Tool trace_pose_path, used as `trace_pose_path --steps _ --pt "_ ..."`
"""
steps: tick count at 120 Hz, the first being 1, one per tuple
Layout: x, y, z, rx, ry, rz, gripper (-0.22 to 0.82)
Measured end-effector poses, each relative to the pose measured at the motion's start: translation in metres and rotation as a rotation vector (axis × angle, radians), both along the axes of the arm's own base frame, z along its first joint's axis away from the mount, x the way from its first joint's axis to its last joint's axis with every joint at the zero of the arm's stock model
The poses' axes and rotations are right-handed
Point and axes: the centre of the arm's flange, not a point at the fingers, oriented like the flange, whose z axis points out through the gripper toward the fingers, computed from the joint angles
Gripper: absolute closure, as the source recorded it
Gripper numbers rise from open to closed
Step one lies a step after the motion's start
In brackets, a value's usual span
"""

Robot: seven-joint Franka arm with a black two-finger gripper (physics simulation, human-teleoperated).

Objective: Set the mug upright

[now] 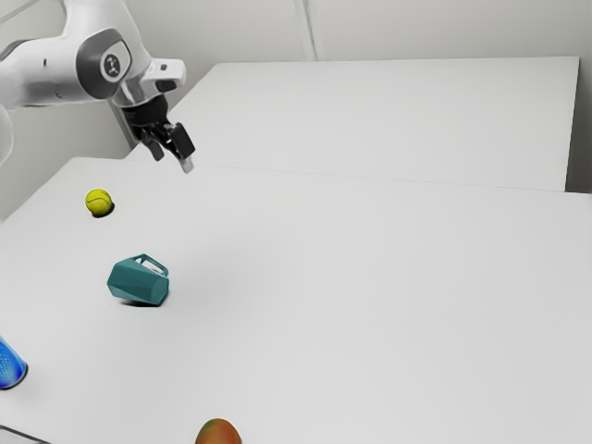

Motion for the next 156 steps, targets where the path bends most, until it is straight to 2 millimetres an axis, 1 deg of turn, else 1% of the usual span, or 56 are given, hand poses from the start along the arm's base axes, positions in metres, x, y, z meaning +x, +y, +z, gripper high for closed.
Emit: trace_pose_path --steps 9,17,32,55,71,83,93,99,113,119,130,156 --pt "-0.001 0.000 0.000 -0.001 -0.002 0.004 0.00" --pt "-0.002 0.007 0.000 -0.001 -0.001 0.018 0.00" --pt "-0.007 0.029 -0.007 -0.013 0.006 0.063 0.00" --pt "-0.025 0.065 -0.011 -0.040 0.035 0.132 0.00" --pt "-0.036 0.089 -0.023 -0.064 0.069 0.163 0.00" --pt "-0.044 0.109 -0.040 -0.094 0.100 0.177 0.00" --pt "-0.048 0.129 -0.060 -0.118 0.133 0.183 0.00" --pt "-0.050 0.139 -0.067 -0.130 0.144 0.181 0.00" --pt "-0.050 0.147 -0.086 -0.152 0.177 0.152 0.00" --pt "-0.051 0.153 -0.096 -0.163 0.195 0.146 0.00" --pt "-0.055 0.171 -0.119 -0.195 0.234 0.152 0.00" --pt "-0.066 0.190 -0.161 -0.252 0.305 0.142 0.00"
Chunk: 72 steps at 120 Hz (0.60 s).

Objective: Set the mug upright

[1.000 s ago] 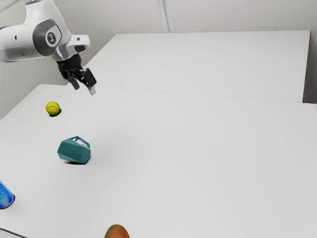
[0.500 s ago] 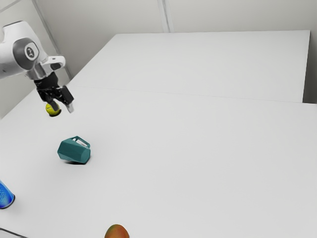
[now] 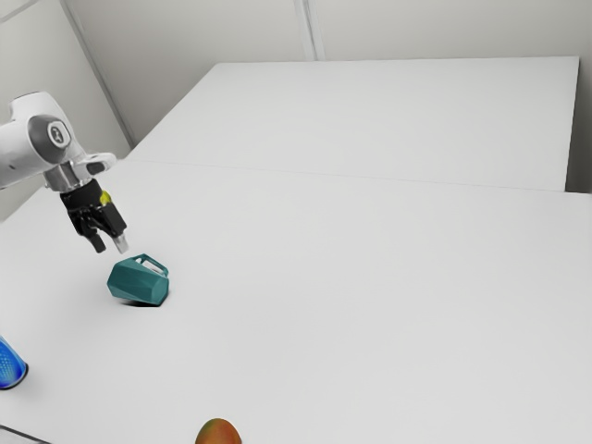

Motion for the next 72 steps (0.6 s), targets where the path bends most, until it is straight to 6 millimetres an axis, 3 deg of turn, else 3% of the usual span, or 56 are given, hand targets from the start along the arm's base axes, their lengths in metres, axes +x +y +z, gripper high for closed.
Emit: trace_pose_path --steps 22,72 --pt "-0.009 0.023 -0.033 -0.082 0.031 0.037 0.00" --pt "-0.021 0.048 -0.075 -0.280 0.013 0.145 0.00"
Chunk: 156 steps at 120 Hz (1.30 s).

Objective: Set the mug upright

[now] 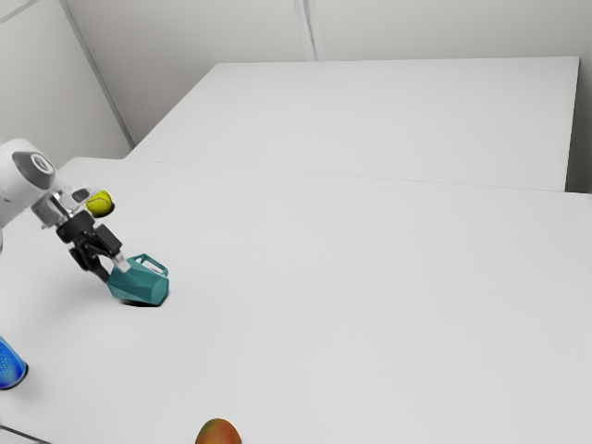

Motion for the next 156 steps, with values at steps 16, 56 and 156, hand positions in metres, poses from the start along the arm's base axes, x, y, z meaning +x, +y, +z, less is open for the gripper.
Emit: trace_pose_path --steps 16,56,156 --pt "0.006 0.001 -0.005 -0.045 -0.025 0.025 0.00" --pt "0.004 0.006 -0.013 -0.126 -0.061 0.089 0.16" --pt "0.008 -0.007 -0.013 -0.237 -0.081 0.116 0.72"
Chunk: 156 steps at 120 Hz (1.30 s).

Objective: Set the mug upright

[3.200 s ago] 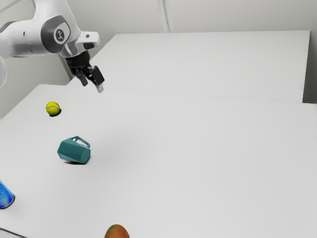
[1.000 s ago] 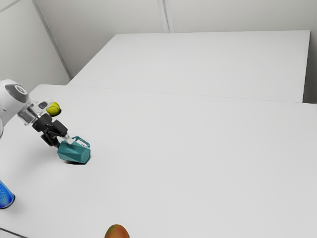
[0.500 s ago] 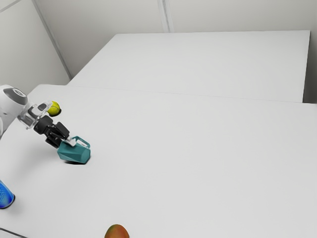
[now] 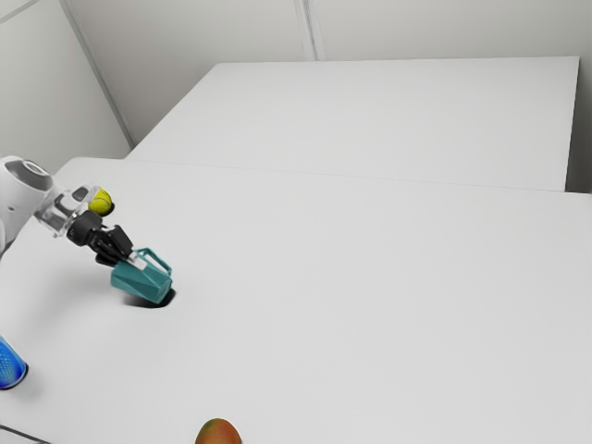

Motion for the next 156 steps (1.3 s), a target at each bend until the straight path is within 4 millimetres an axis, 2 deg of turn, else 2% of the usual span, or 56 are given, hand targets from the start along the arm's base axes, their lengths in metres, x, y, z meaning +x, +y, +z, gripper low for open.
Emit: trace_pose_path --steps 21,47,60,79,92,114,156 --pt "0.003 -0.008 0.005 -0.009 -0.004 -0.007 0.76" --pt "0.010 -0.024 0.028 0.010 -0.027 -0.030 0.77" --pt "0.019 -0.042 0.043 0.038 -0.036 -0.067 0.77" --pt "0.017 -0.084 0.061 0.156 -0.046 -0.128 0.78" --pt "0.016 -0.102 0.060 0.261 -0.052 -0.160 0.78" --pt "0.024 -0.126 0.062 0.448 -0.095 -0.222 0.78" --pt "0.014 -0.152 0.063 0.645 -0.188 -0.223 0.78"
